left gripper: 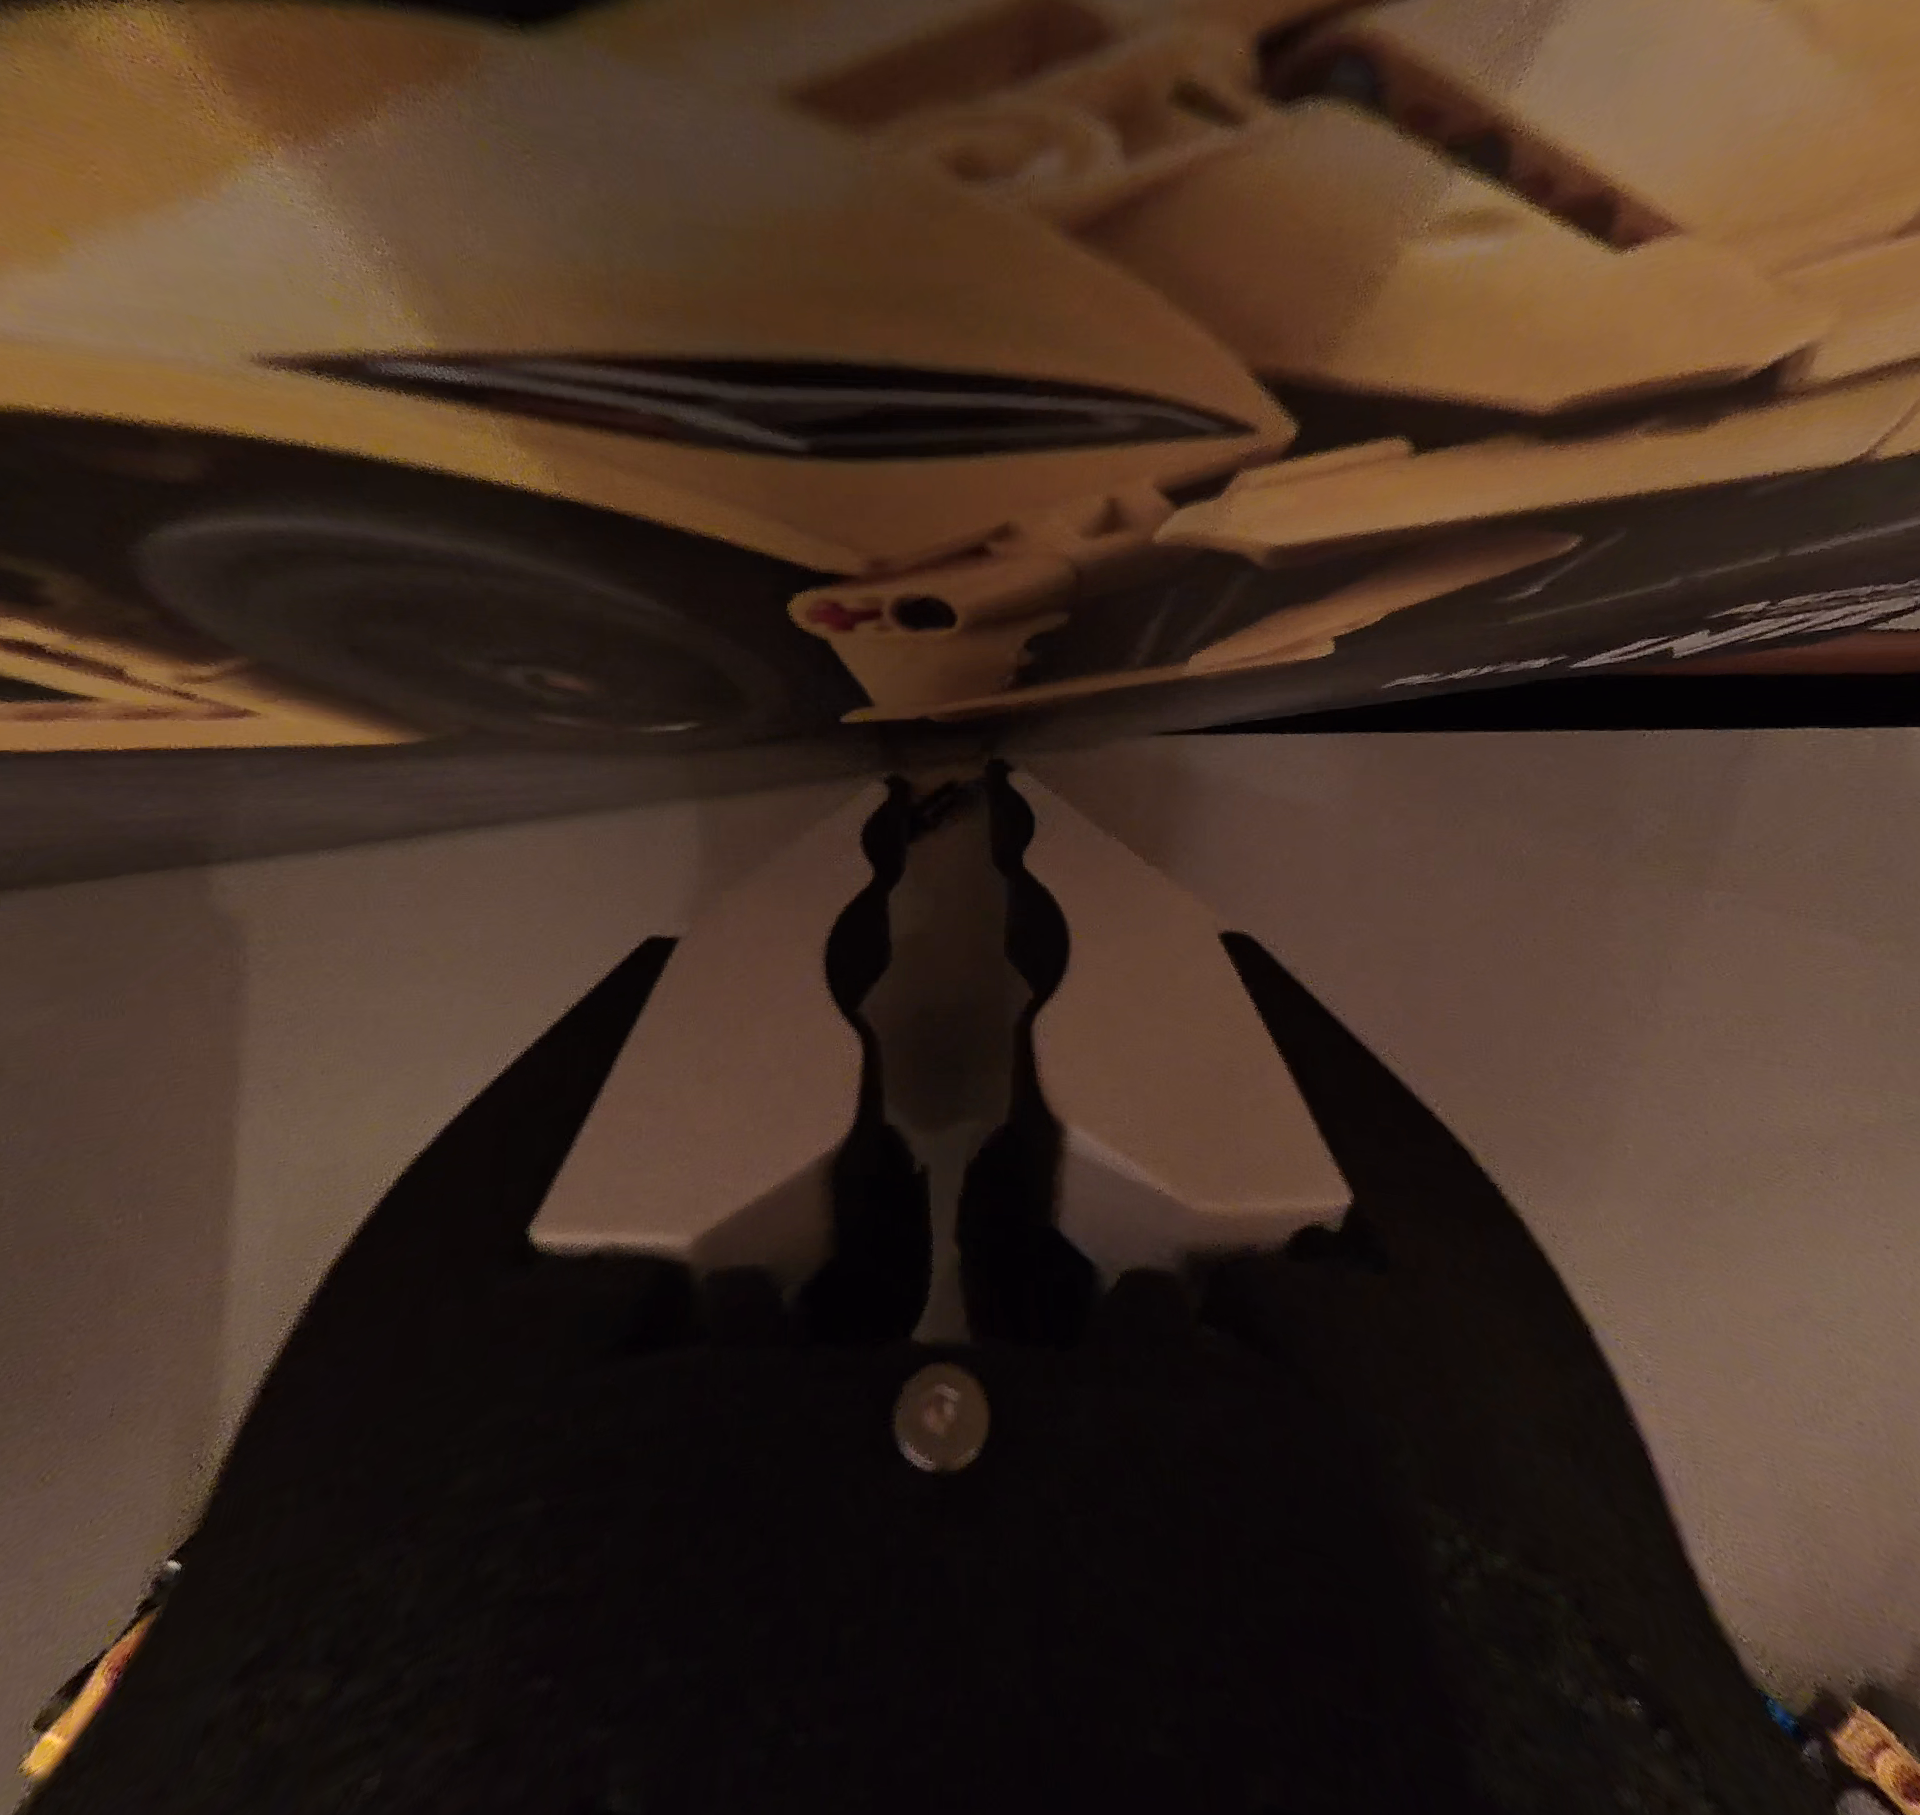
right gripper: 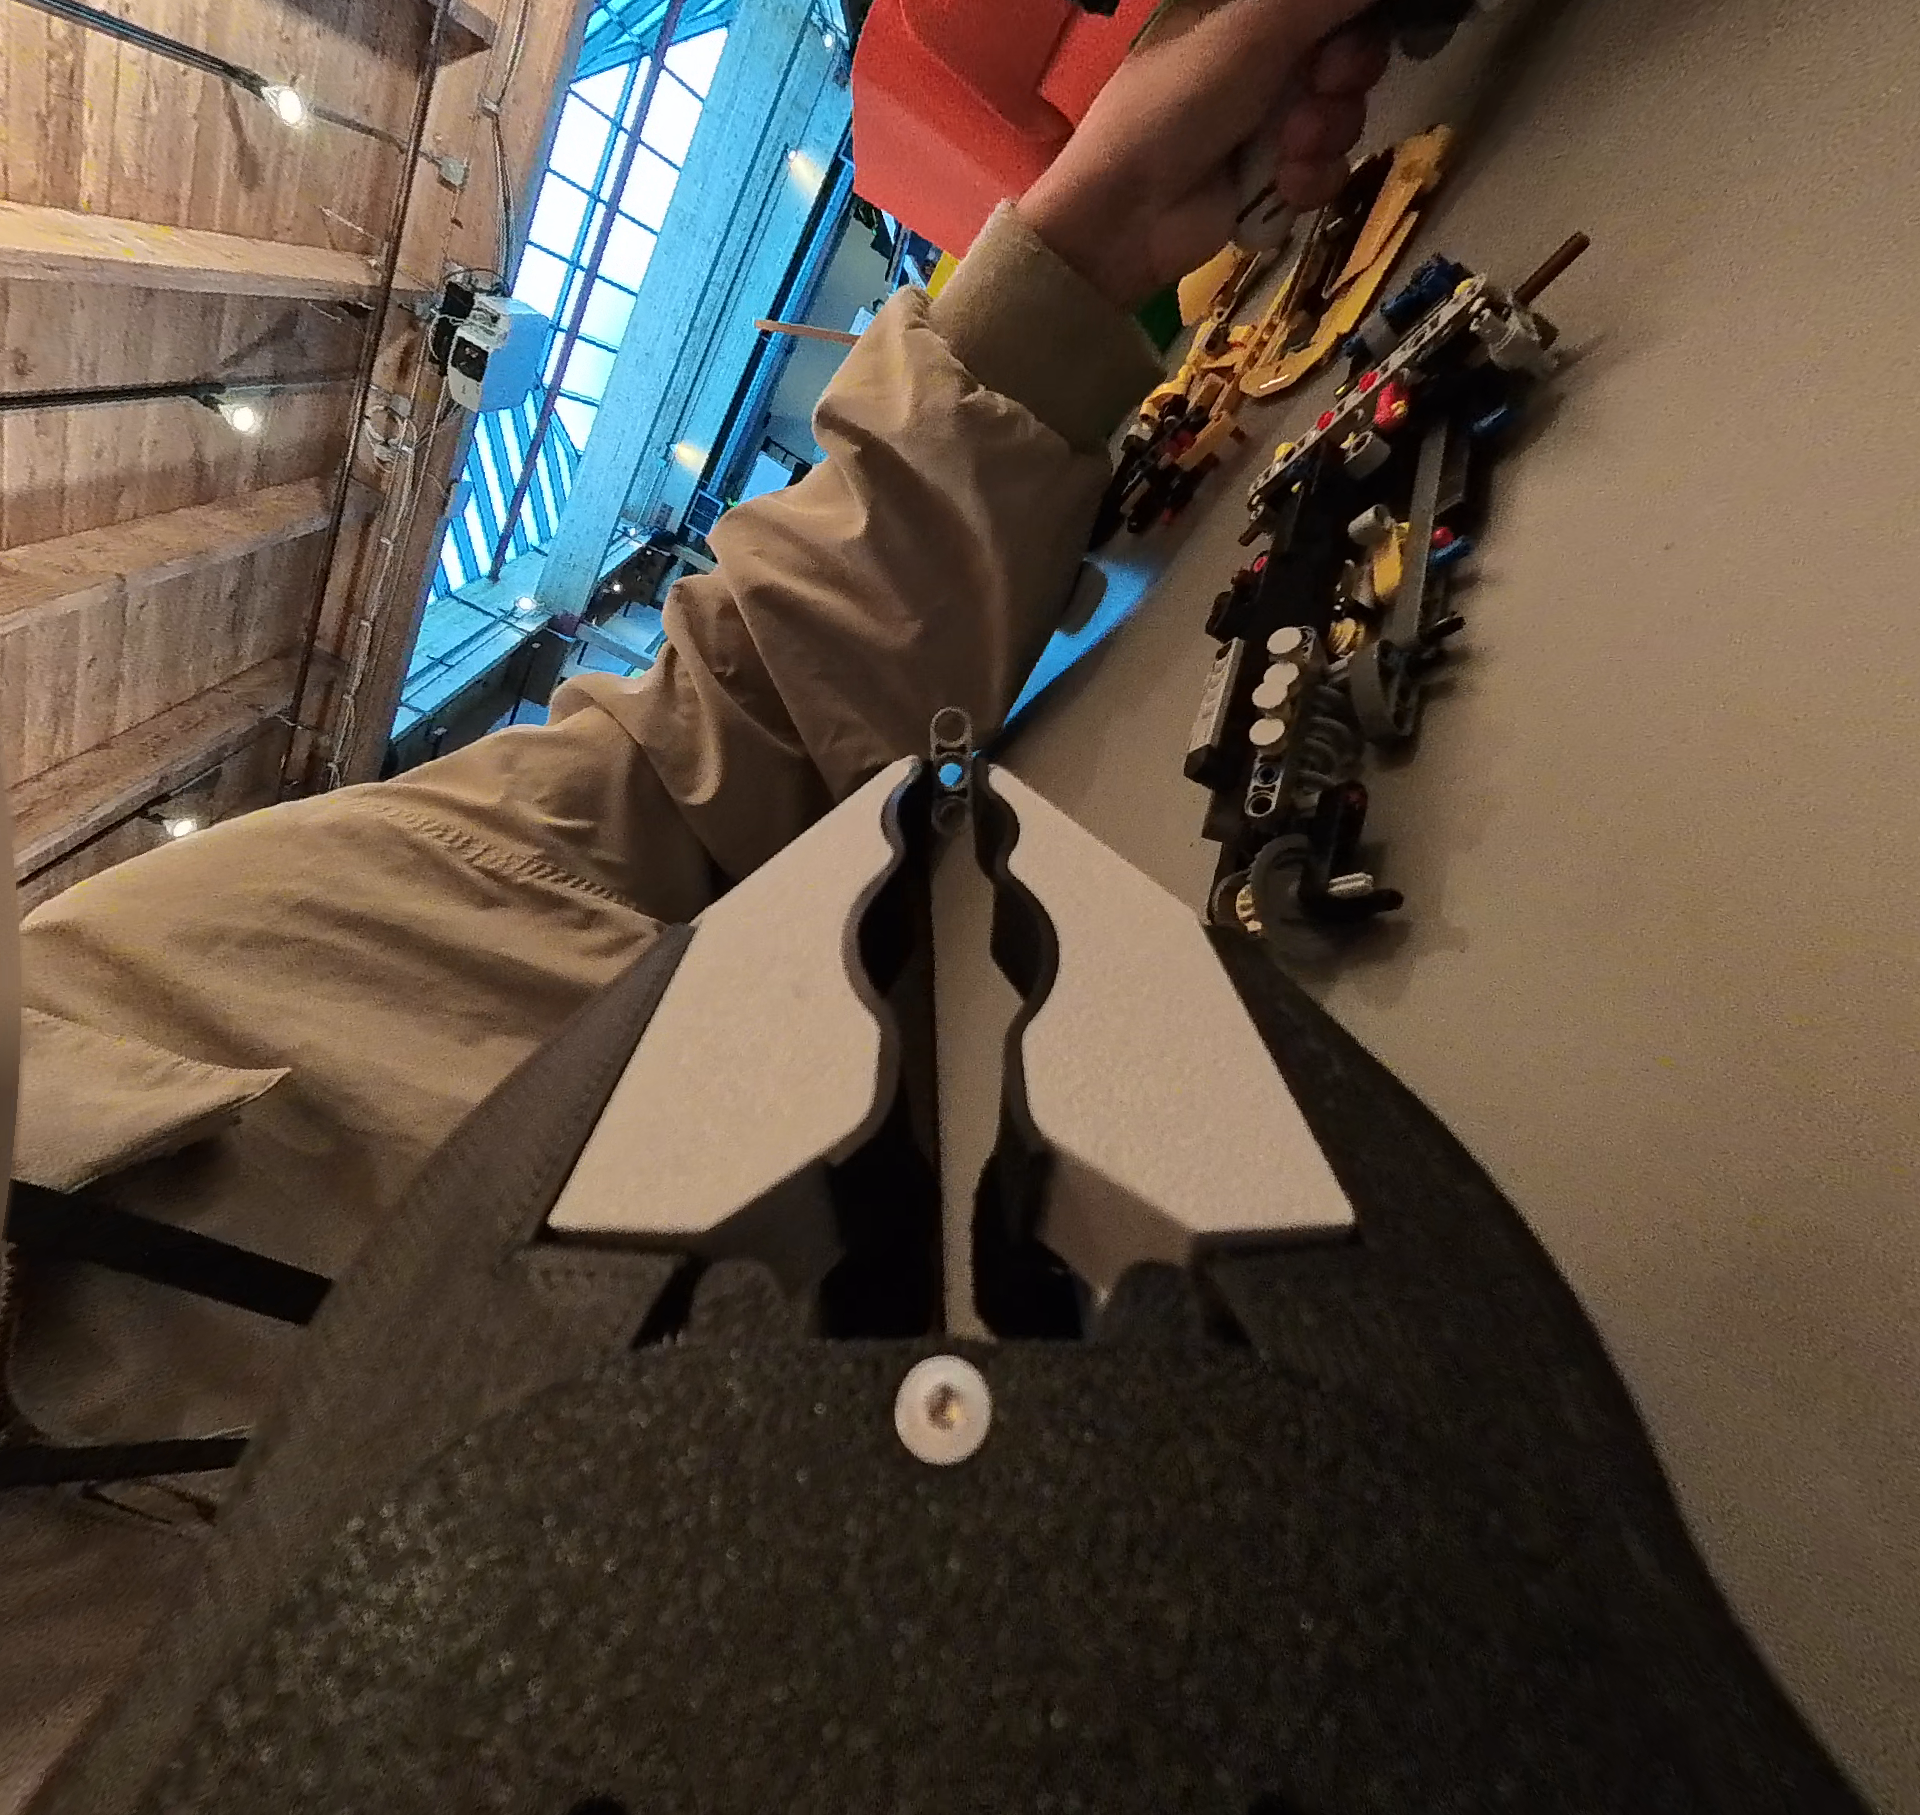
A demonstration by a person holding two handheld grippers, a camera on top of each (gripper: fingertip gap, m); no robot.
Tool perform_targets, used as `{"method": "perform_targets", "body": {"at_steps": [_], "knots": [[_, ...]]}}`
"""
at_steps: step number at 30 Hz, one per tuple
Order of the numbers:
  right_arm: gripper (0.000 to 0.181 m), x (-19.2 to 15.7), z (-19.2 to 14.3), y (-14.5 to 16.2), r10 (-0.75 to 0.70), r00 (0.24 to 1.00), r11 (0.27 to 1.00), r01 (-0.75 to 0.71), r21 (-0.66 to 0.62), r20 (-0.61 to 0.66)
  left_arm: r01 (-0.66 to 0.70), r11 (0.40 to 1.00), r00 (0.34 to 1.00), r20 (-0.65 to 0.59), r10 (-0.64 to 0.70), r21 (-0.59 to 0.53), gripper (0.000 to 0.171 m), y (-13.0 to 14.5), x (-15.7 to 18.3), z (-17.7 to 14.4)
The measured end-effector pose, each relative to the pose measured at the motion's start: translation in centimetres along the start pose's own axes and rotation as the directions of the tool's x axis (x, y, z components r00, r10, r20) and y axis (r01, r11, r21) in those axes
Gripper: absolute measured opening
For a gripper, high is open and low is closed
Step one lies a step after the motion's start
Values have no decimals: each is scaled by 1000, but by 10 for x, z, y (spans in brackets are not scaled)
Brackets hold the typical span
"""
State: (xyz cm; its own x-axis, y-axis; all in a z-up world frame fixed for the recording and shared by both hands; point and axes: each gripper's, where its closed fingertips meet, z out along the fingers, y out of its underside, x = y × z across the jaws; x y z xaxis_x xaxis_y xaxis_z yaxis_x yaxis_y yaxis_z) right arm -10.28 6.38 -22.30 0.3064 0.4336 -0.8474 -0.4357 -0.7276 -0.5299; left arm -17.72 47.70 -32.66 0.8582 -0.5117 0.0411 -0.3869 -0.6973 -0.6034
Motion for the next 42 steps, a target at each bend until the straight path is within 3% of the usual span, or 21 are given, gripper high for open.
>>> {"method": "perform_targets", "body": {"at_steps": [3,8,12,17,25,31,34,42], "knots": [[6,-1,0,0,0,1000,1000,0,-2,3,-8,1000,1000,-20,8,6,1,0,3,0],[6,-3,-7,-6,-13,1000,1000,13,28,-2,-34,999,999,-40,33,-22,0,6,3,-4],[6,-9,-32,-28,-91,993,988,99,118,-71,-101,994,994,-51,99,-34,0,14,1,-11],[6,-13,-55,-46,-132,983,966,157,204,-128,-108,994,991,-77,106,-24,29,17,0,-19],[6,-3,-40,-31,-128,982,982,145,120,-140,-194,975,966,-191,172,-106,30,31,7,-31],[6,-3,-40,-31,-127,982,983,143,118,-139,-262,960,934,-274,228,-96,29,39,18,-39],[6,-2,-41,-32,-123,982,983,140,120,-140,-332,937,905,-317,283,-111,28,49,22,-39],[6,-1,-45,-36,-111,985,982,129,138,-133,-442,894,866,-294,405,-70,4,52,21,-37]]}}
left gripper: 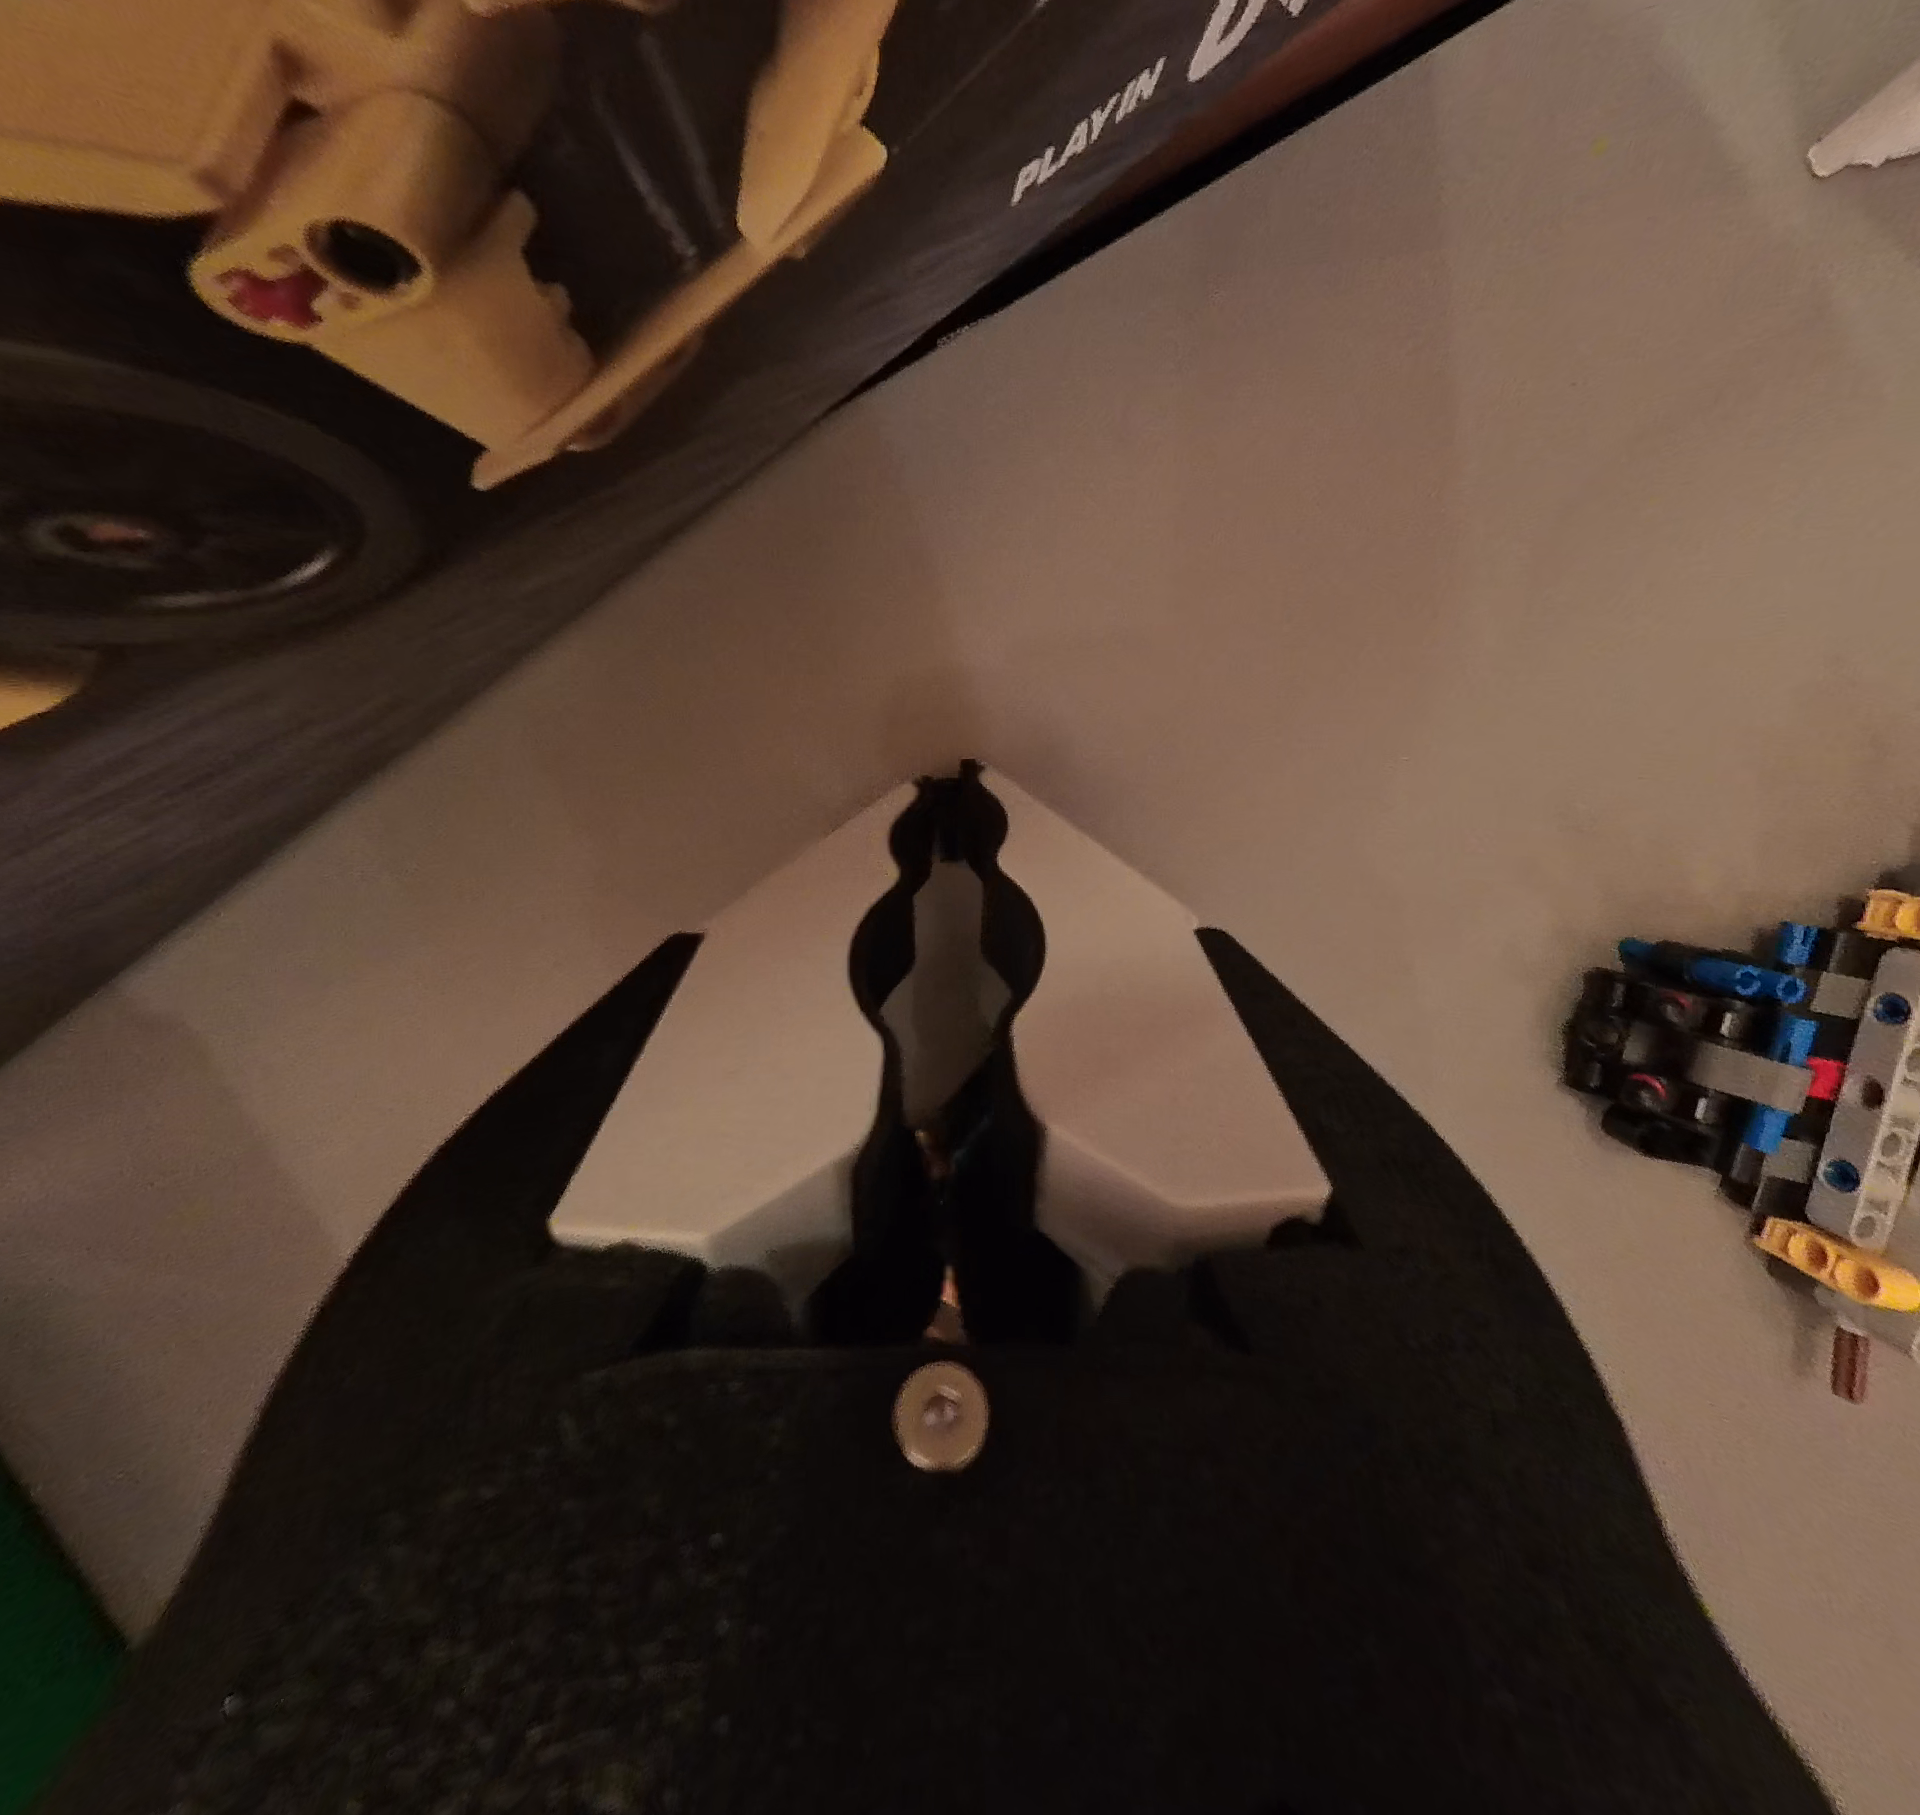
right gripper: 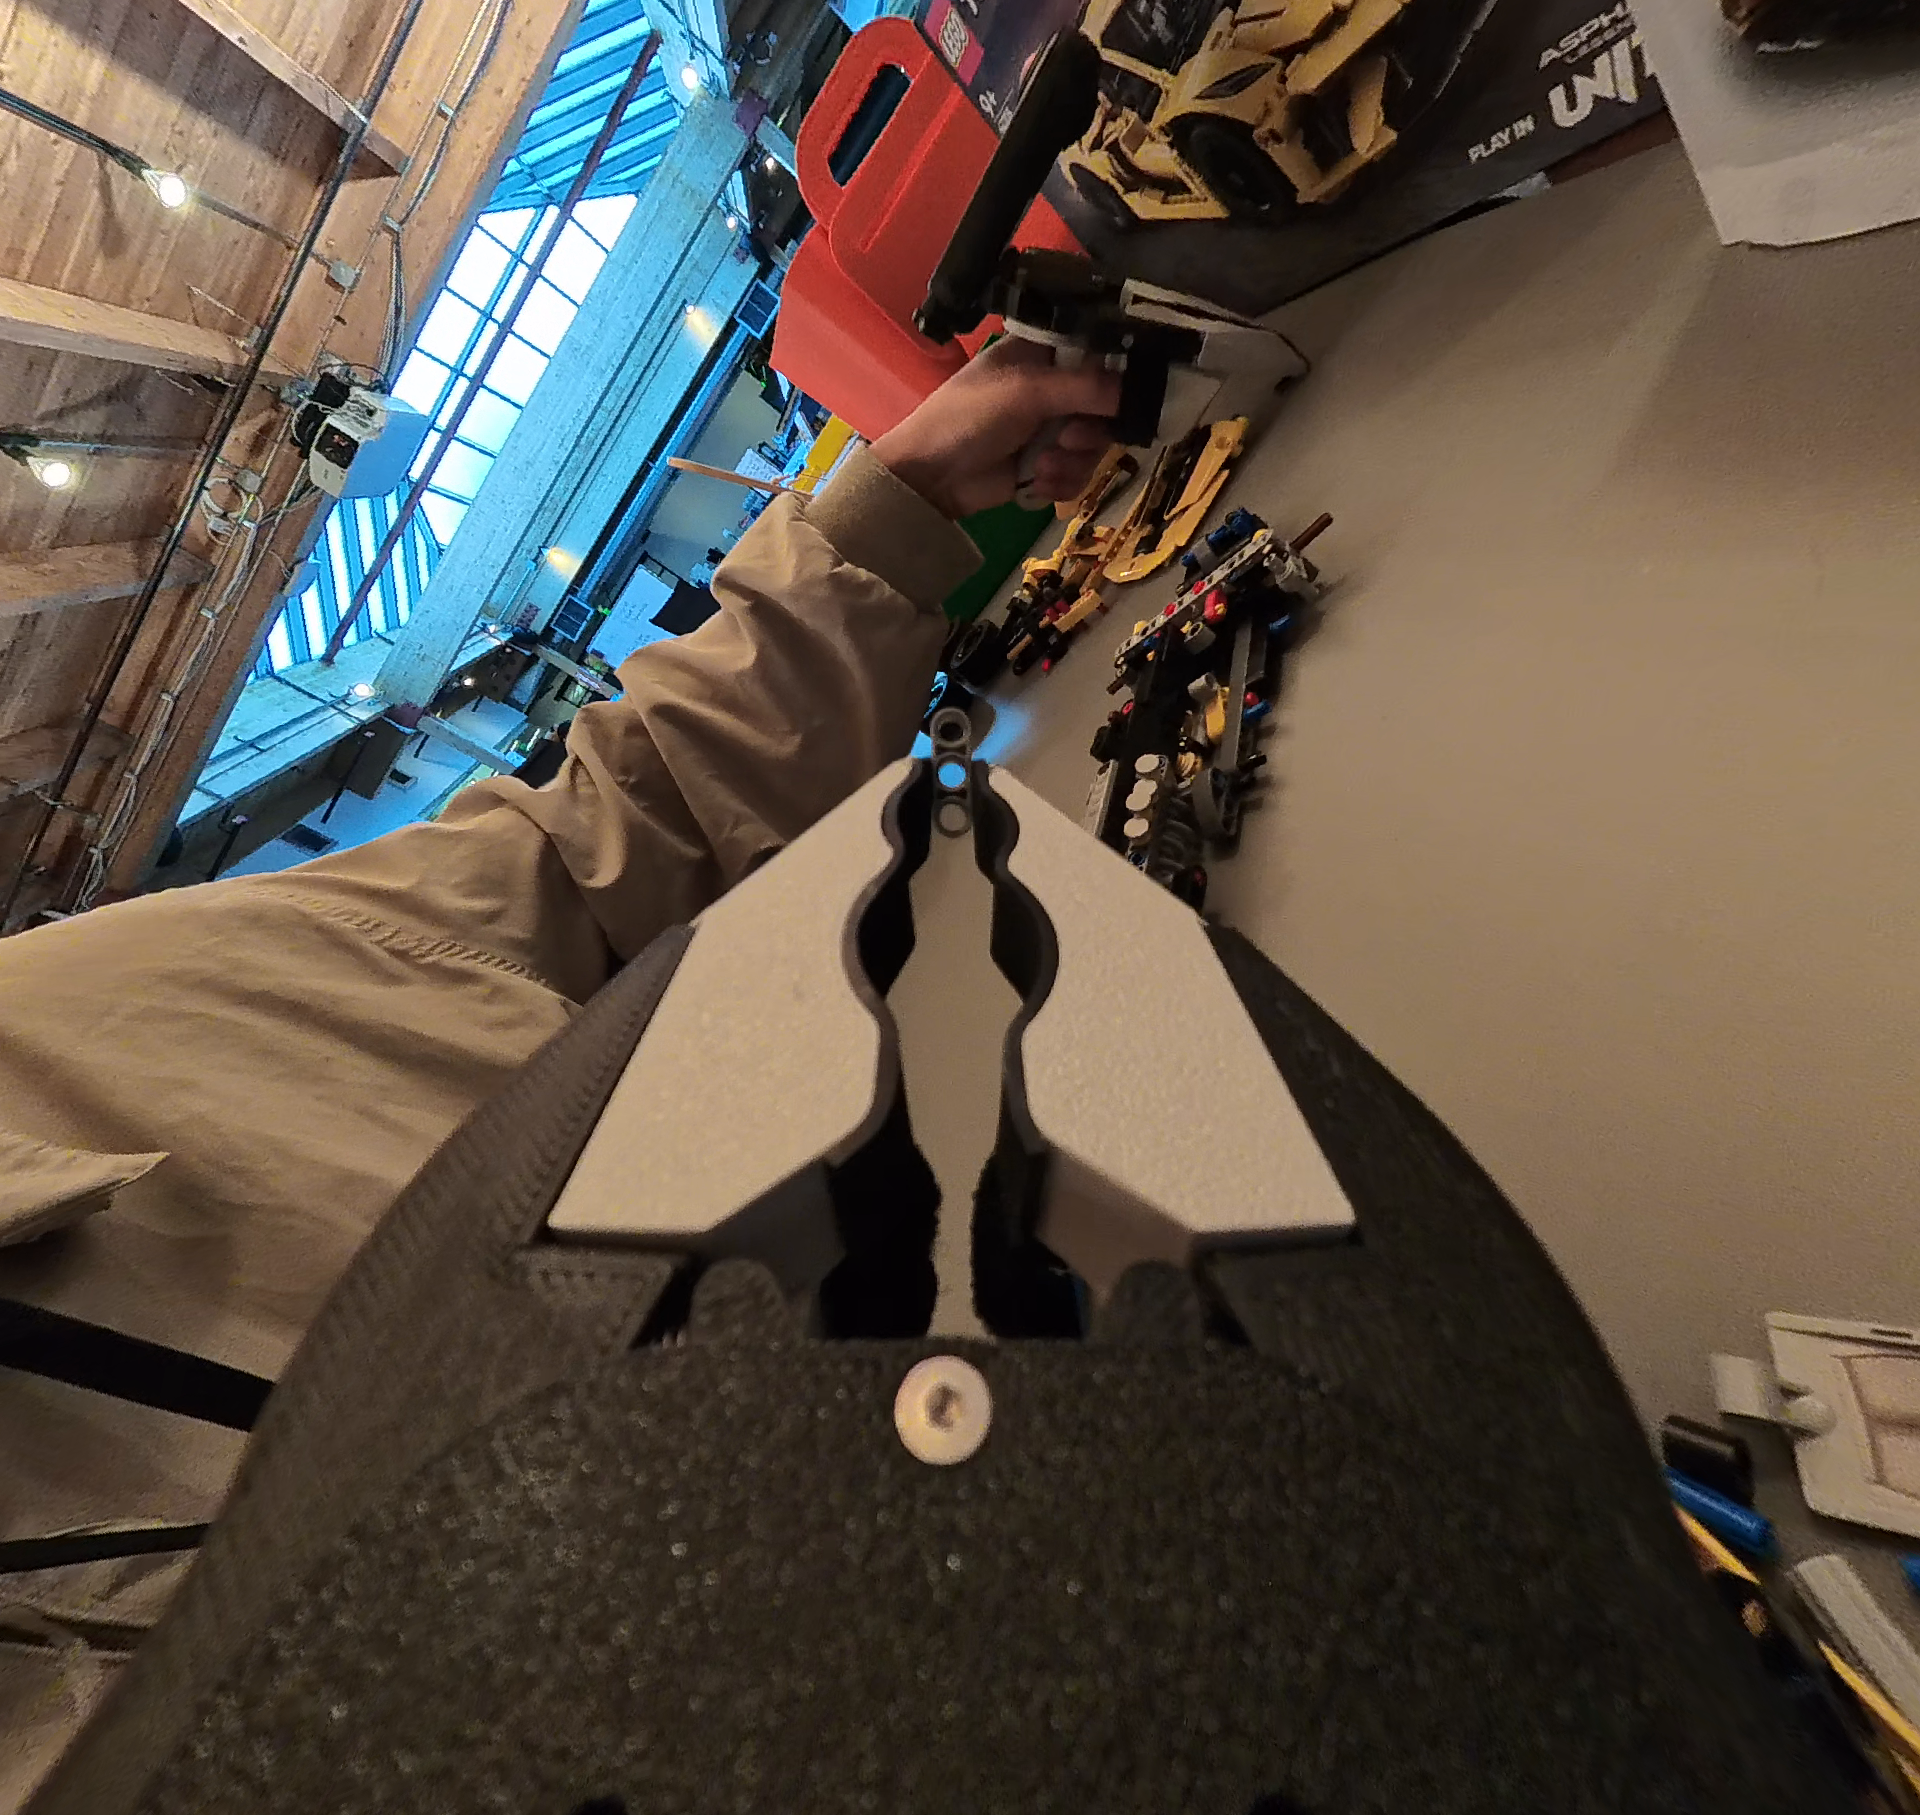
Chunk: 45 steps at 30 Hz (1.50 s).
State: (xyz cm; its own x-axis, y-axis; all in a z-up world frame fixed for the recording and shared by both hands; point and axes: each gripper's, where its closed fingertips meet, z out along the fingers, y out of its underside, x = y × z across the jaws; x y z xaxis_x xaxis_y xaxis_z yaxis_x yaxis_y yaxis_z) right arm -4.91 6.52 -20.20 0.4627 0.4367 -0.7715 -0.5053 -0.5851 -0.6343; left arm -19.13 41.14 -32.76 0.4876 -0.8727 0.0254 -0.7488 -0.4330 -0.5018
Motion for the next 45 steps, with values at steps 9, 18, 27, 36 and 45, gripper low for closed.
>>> {"method": "perform_targets", "body": {"at_steps": [9,18,27,36,45], "knots": [[6,9,-47,-31,-94,986,993,103,59,-139,-31,1000,999,27,31,-4,4,1,-1,-1],[9,83,-190,0,-226,696,958,30,-287,-682,-40,995,998,-36,44,88,4,-19,27,-21],[25,59,-177,-30,-304,659,953,207,-223,-688,107,954,803,-590,83,280,4,-47,209,-116],[34,-52,16,-3,-515,825,835,544,81,-232,344,914,375,-924,77,216,4,-35,339,-185],[22,-66,37,5,-239,971,960,240,143,-23,309,902,356,-916,183,301,4,-16,370,-197]]}}
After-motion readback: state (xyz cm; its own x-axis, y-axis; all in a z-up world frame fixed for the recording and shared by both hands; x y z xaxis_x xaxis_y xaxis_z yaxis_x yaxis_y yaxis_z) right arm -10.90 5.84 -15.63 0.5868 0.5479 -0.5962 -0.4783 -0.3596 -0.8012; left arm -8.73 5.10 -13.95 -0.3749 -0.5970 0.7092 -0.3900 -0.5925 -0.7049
